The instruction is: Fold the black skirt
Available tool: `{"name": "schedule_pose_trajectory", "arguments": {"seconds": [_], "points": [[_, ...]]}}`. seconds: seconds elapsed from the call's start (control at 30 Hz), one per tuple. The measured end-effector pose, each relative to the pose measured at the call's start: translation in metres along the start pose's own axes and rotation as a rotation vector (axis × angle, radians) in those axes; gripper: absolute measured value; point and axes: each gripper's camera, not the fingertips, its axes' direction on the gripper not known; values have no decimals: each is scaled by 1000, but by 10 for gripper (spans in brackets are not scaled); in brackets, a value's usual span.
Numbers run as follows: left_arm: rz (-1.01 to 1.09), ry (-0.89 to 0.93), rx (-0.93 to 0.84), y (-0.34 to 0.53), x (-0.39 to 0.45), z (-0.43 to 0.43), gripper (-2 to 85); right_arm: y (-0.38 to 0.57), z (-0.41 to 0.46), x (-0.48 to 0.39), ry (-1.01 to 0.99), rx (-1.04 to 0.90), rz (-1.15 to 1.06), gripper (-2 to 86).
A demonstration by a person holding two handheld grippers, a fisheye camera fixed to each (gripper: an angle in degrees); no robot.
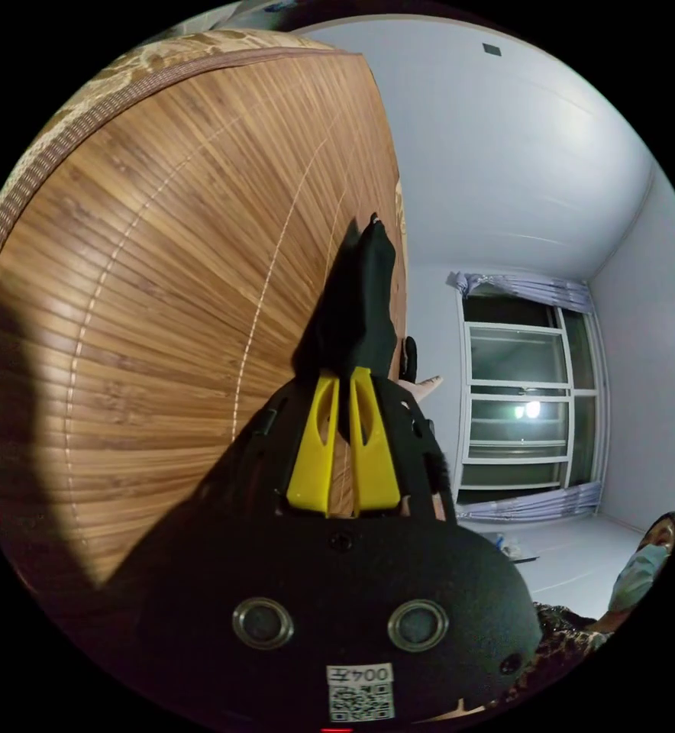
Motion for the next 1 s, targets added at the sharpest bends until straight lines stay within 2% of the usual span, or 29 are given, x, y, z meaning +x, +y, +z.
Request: {"name": "schedule_pose_trajectory", "arguments": {"seconds": [0.3, 0.57, 0.67, 0.77, 0.87, 1.0], "points": [[81, -95, -27, 16, 40, 40, 35, 33, 21, -23, -6, 5, -10, 110], [134, -107, -19, 30, 75, 81, 36, 73, 45, -53, 61, 7, -56, 71], [125, -72, -13, 33, 88, 97, 35, 93, 53, -70, 96, 19, -103, 59], [56, 52, -6, 34, 102, 111, 32, 122, 56, -93, 65, 80, -190, 48], [111, 149, -11, 36, 151, 126, 30, 159, 48, -116, -27, 169, -260, 45], [250, 248, -51, 28, 257, 157, 29, 221, 26, -160, -131, 264, -323, 42]]}}
